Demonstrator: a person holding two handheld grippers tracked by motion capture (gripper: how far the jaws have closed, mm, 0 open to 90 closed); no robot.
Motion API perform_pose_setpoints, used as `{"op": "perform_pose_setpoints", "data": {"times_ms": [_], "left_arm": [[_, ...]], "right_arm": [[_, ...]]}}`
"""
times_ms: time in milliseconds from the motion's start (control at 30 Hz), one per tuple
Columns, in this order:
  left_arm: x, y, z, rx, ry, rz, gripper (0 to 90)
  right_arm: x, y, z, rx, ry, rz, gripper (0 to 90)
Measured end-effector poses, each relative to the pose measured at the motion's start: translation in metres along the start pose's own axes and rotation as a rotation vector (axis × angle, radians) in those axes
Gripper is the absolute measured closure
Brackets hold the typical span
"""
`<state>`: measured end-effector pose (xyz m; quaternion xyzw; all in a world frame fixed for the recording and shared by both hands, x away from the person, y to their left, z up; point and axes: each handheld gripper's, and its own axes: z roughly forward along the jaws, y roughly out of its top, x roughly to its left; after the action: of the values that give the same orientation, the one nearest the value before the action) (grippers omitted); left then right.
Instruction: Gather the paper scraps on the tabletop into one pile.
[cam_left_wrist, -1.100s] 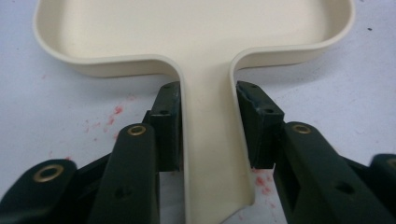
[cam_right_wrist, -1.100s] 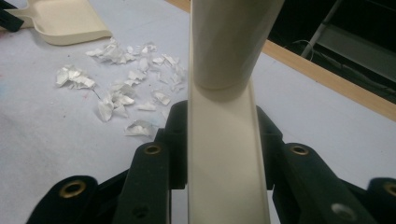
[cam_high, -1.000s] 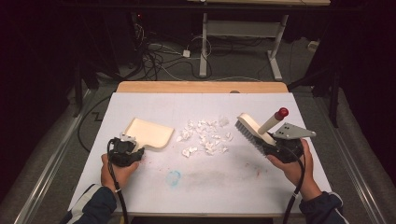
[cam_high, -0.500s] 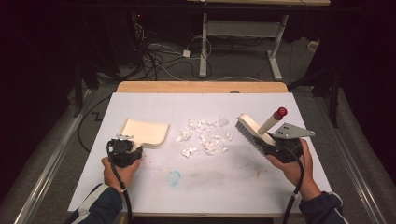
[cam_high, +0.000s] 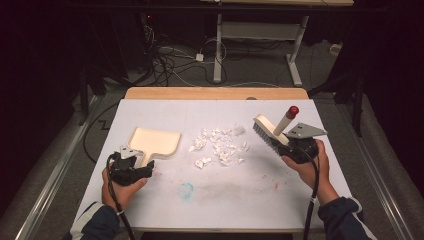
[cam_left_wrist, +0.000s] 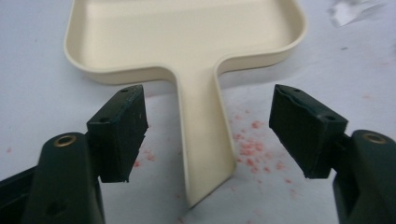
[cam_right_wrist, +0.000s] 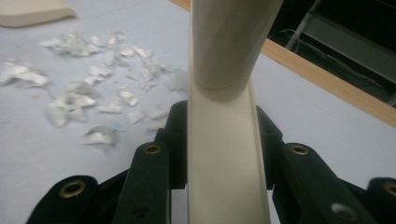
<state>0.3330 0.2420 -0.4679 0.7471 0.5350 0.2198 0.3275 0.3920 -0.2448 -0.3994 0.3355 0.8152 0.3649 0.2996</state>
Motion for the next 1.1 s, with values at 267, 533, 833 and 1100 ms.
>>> {"op": "perform_pose_setpoints", "data": {"times_ms": [267,533,833,1100], "left_arm": [[0.002,-0.017,-0.027,-0.089,-0.046,0.121,22.0],[0.005,-0.029,-0.032,-0.066,-0.023,0.193,21.2],[0.005,-0.03,-0.033,-0.078,-0.009,0.236,21.1],[-0.008,-0.031,-0.032,-0.072,-0.001,0.291,21.1]], "right_arm": [[-0.012,0.025,0.062,0.068,-0.052,-0.049,67.4],[0.001,0.04,0.114,0.1,-0.063,-0.12,67.5],[0.018,0.035,0.12,0.074,0.022,-0.177,67.5],[0.041,0.009,0.083,0.039,0.156,-0.271,67.2]]}}
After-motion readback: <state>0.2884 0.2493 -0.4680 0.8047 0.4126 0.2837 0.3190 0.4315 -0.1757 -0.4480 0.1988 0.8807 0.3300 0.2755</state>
